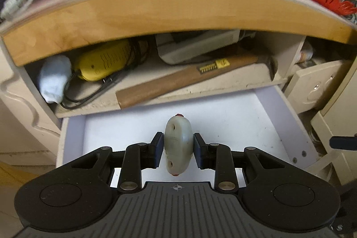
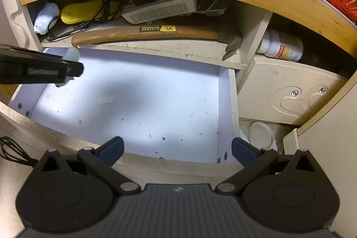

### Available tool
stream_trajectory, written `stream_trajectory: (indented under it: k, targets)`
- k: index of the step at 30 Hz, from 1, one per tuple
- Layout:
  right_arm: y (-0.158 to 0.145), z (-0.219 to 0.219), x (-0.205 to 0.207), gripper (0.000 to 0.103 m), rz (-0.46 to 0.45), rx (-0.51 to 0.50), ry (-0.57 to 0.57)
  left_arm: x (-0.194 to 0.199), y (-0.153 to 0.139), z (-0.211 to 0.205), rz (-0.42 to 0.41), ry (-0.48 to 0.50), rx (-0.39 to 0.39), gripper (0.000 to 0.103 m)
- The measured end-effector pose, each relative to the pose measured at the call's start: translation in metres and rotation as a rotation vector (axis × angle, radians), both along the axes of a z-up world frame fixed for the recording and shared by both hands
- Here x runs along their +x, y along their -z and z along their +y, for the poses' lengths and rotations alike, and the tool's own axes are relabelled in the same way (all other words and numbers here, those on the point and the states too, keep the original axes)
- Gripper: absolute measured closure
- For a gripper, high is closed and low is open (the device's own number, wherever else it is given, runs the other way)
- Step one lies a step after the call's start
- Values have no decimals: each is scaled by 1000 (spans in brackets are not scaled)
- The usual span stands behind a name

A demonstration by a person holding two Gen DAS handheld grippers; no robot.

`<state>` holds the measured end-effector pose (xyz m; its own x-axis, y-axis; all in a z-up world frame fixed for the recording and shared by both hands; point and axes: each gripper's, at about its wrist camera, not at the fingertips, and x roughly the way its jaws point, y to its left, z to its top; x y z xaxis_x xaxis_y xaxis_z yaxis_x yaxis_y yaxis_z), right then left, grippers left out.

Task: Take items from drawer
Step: 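Lift the white plastic piece with the left gripper up out of the drawer, then carry the white piece with the left gripper over the countertop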

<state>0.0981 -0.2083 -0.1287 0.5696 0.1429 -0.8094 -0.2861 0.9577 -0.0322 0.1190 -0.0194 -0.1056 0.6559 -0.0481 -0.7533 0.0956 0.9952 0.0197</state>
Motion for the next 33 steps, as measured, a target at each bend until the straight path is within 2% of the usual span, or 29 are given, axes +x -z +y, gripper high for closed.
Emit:
stream_trajectory:
  k: [15, 33]
  targets:
    - [-10, -2, -4, 0, -45, 4, 0, -38, -54, -10, -185, -14, 3, 76]
    - [-13, -1, -7, 0, -68, -6, -6, -85, -123, -11, -453, -59, 1, 76]
